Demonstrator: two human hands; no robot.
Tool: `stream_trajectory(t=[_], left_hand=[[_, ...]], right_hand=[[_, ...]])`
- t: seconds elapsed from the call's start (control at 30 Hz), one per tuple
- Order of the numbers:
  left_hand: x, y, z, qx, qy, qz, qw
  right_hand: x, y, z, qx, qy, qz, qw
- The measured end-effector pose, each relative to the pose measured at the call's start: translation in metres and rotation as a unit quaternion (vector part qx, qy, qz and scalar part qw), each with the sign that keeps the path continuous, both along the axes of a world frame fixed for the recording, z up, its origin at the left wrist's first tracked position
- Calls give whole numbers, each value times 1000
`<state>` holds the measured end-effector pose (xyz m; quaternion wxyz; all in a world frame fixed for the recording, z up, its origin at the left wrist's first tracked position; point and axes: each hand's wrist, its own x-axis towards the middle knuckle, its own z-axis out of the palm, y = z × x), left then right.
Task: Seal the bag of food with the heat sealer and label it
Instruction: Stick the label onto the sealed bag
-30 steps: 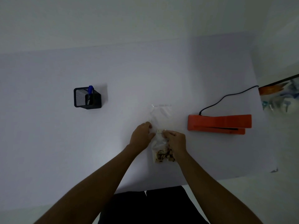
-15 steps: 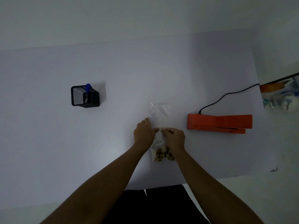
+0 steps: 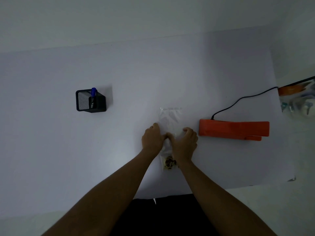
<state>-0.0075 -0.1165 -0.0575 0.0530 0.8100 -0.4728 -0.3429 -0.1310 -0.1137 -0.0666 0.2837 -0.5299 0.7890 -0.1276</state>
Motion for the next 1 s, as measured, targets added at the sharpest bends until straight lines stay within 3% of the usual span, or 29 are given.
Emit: stream_trajectory(t=[0.13, 0.37, 0.57, 0.77, 1.0], left_hand=[[0, 0, 1, 5, 15, 12, 1000], [1, -2, 3, 18, 27, 14, 999], [2, -3, -1, 24, 40, 25, 999], [-18, -1, 4, -17, -58, 29, 998], [6, 0, 0, -11, -20, -35, 999]], right_hand=[[-2, -3, -3, -19, -10, -10, 1000], [-19, -2, -6, -52, -110, -19, 992], [-20, -1, -11, -67, -100, -8, 993], [-19, -3, -13, -54, -80, -7, 995], [-19, -4, -13, -54, -97, -22, 994]])
